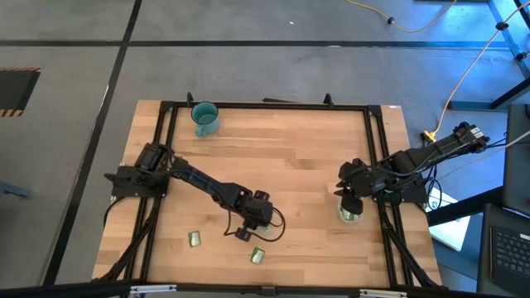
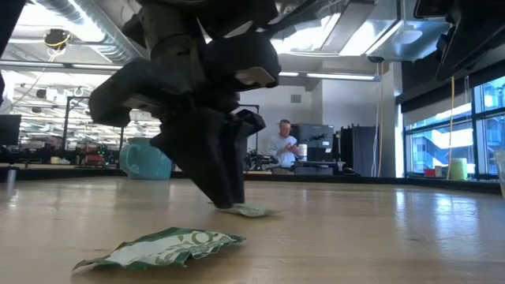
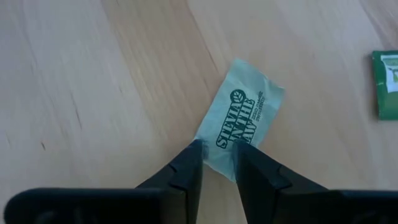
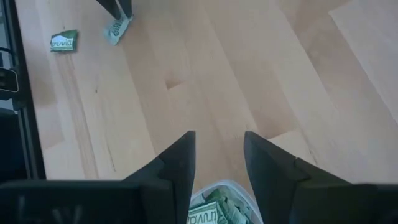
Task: Pick and place items into bin
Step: Put the white stevia packet into the transparent bin
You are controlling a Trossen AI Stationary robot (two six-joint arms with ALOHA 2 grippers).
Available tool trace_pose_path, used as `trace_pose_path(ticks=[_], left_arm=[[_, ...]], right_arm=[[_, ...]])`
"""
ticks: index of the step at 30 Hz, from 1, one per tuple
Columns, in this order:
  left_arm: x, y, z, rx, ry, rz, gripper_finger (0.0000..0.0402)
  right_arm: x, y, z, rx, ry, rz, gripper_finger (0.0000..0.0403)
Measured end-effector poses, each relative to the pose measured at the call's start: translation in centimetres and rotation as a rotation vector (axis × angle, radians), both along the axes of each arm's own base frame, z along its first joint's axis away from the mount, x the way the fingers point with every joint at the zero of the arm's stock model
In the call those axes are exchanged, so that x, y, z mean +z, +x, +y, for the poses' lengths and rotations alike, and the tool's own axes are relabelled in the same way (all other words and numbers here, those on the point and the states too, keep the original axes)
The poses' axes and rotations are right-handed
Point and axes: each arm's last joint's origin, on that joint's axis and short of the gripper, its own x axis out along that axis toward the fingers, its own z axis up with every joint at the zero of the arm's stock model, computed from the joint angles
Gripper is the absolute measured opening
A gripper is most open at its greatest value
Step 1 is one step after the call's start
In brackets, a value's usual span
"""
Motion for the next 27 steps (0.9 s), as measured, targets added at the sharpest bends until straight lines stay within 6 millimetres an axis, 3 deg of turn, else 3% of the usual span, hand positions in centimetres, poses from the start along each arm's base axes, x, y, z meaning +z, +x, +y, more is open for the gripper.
trace_pose_path(ticks=[13, 20, 23, 27], left_arm=[[-0.3, -0.1, 0.0, 0.010, 0.001, 0.014, 0.0007], [2.5, -0.3, 1.0, 0.066, 0.039, -0.076, 0.0005], [4.8, 0.0, 1.7, 0.146, 0.129, -0.197, 0.0006], [5.6, 0.4, 2.4, 0.230, 0.275, -0.309, 0.0005]], right_arm=[[0.0, 0.0, 0.0, 0.007, -0.003, -0.002, 0.0139], [0.5, 0.9, 0.4, 0.065, -0.005, -0.096, 0.0139], [0.7, 1.5, 0.7, 0.103, -0.017, -0.145, 0.0141], [0.7, 2.7, 1.0, 0.137, -0.069, -0.203, 0.0153]])
